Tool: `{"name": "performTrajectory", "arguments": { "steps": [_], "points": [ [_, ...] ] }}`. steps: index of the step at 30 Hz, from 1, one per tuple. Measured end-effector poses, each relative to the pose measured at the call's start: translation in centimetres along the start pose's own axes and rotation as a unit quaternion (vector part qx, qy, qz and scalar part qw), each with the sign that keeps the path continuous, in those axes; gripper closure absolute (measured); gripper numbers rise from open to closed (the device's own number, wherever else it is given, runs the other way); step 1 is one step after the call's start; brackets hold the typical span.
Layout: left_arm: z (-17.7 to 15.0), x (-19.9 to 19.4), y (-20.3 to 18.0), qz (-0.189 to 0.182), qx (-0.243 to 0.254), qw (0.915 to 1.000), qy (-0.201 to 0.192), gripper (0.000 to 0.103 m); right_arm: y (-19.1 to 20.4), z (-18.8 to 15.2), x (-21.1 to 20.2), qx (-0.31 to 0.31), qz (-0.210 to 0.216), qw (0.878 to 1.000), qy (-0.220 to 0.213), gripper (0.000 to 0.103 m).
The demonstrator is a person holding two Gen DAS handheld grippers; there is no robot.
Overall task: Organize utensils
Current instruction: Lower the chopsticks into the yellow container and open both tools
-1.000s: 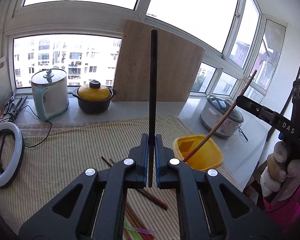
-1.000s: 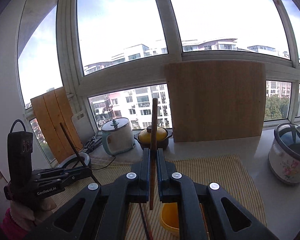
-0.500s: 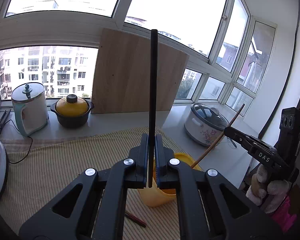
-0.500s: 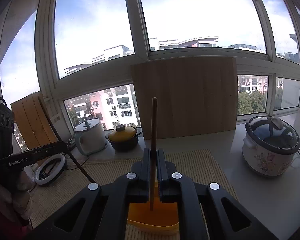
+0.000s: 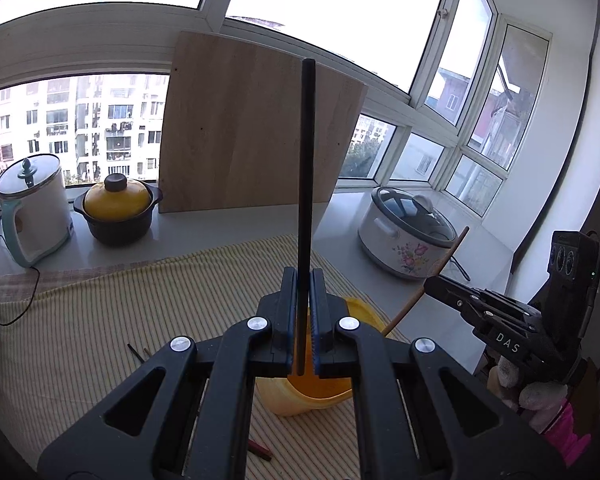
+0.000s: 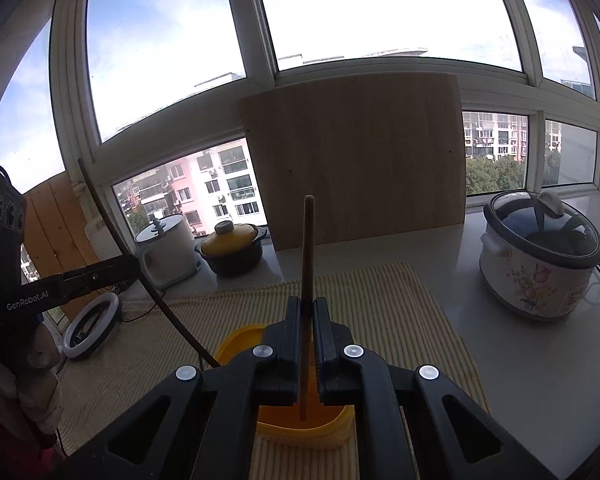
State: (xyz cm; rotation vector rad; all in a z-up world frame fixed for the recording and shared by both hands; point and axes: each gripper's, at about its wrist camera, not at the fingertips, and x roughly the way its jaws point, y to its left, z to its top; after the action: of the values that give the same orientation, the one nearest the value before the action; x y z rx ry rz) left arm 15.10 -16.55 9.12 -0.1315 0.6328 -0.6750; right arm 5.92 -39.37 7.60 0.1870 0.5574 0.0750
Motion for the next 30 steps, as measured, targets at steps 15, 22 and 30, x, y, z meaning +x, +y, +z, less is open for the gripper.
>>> {"name": "performTrajectory", "arguments": {
  "steps": [15, 22, 30],
  "points": [
    [-2.2, 4.5, 0.7, 0.014, -0.007, 0.9981, 0.06, 0.099, 0.5, -1.8, 1.5, 0.001, 0.002, 1.0, 0.028, 0.099],
    [-2.7, 4.4, 0.4, 0.023, 0.003, 0.9981, 0.058, 0.099, 0.5, -2.1, 1.9, 0.003, -0.006, 0.999, 0.035, 0.099],
    [-2.9, 3.5, -0.5, 0.041, 0.032, 0.9976, 0.044, 0.099, 0.6, -2.3, 1.8, 0.002, -0.021, 0.999, 0.038, 0.083]
  ]
}}
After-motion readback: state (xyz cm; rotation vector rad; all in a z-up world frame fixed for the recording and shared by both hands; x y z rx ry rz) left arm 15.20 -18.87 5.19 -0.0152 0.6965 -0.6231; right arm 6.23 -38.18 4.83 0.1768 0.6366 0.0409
